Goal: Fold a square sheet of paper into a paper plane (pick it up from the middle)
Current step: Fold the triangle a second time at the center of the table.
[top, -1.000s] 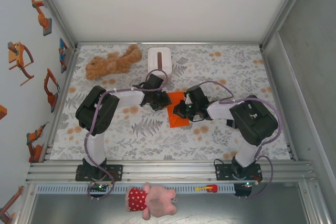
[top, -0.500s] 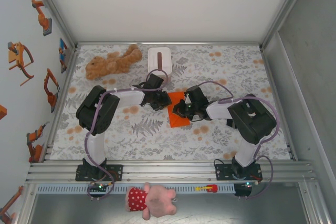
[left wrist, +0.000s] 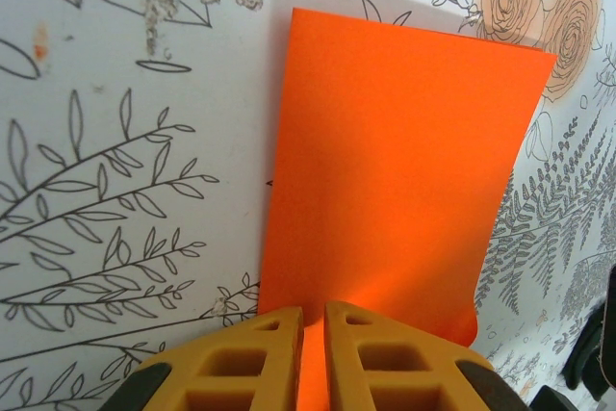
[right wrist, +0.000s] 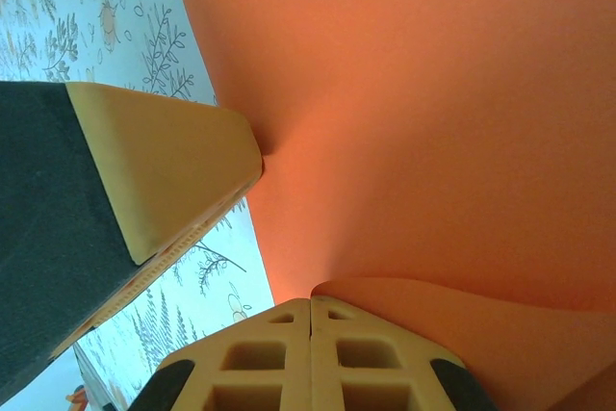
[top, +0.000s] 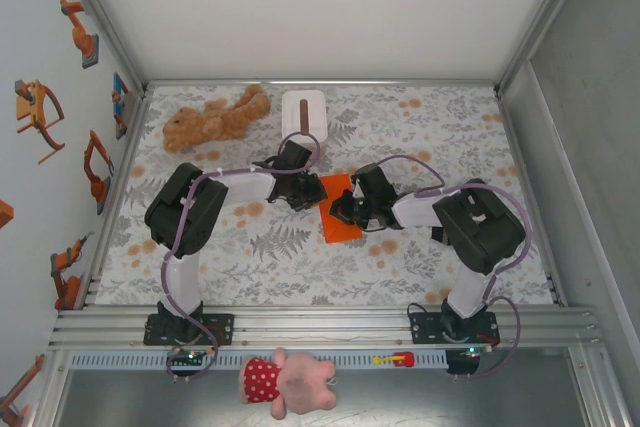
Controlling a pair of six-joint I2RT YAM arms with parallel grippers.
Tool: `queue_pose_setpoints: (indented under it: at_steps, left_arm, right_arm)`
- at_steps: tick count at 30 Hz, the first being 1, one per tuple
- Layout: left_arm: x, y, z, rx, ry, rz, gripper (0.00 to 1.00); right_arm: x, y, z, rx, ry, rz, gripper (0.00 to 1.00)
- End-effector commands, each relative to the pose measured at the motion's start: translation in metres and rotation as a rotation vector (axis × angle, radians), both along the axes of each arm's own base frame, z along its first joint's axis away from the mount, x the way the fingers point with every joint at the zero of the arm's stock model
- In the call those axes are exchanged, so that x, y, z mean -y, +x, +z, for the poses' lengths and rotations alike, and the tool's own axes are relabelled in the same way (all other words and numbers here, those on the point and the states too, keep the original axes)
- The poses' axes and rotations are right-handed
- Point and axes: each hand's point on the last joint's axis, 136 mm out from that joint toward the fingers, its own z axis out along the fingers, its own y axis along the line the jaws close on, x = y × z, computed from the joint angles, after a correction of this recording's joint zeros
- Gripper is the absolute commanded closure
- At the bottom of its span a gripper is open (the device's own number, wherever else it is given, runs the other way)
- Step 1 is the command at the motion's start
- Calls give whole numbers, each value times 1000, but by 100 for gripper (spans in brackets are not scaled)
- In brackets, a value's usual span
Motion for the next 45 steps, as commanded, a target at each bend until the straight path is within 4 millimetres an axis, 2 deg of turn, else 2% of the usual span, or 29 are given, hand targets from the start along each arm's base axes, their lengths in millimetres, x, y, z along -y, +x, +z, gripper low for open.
queue_pose_setpoints:
  at_steps: [1, 18, 37, 41, 45]
  left_arm:
    - [-16, -15, -29, -72, 93, -11, 85]
    - [-16, -16, -31, -76, 95, -11, 85]
    - [-16, -16, -30, -77, 96, -10, 85]
    - [-13, -13, -22, -63, 79, -9, 85]
    - [-11, -7, -5, -24, 59, -4, 83]
  right_arm:
    - [-5, 6, 1, 18, 1, 0, 100]
    - [-6, 7, 2, 24, 11, 1, 100]
    - [-2, 5, -7, -5, -20, -13, 100]
    - [3, 2, -14, -35, -55, -27, 100]
    - [6, 0, -21, -65, -77, -41, 99]
